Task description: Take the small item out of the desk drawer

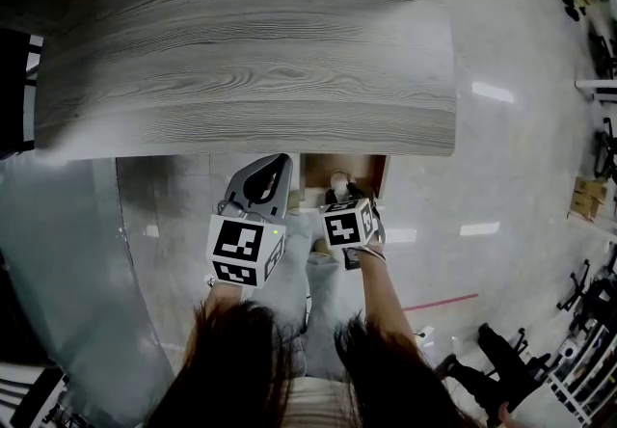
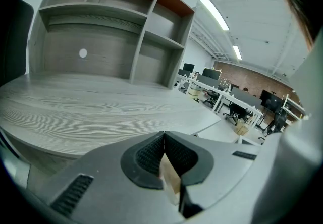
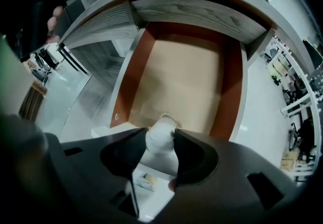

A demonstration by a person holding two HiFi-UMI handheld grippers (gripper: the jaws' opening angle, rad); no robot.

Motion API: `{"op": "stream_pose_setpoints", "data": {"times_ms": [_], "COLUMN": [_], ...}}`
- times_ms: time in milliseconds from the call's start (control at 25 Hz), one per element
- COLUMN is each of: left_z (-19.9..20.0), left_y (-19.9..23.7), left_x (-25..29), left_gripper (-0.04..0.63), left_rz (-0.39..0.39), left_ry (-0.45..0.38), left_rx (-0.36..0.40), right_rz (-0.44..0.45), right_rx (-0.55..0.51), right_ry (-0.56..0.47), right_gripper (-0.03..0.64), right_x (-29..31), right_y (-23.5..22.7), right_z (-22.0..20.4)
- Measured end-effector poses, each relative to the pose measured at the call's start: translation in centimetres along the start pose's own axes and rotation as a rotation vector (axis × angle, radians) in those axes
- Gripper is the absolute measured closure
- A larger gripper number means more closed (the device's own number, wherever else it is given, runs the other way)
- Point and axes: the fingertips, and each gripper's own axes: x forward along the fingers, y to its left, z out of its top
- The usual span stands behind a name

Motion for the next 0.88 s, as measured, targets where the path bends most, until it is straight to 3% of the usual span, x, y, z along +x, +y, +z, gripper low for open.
{"op": "stream_pose_setpoints", "data": {"times_ms": [400,880], "left_z": [0.0,0.2], "left_y": [0.1,-1.0], "left_x": [-0.1,-1.0], "left_gripper": [0.579,0.578], "left_rz": [0.015,0.036], "left_ry": [0.001,-0.011], "left_rx": [-0.008,-0.005], "right_rz": [0.005,0.001], "right_rx": [0.043,0.042], "right_ry": [0.010,-0.049], "right_gripper": [0.440,0.445], "right_x": [0.1,-1.4], "right_y": [-0.6,-1.0], "right_z": [-0.2,-0.3]}}
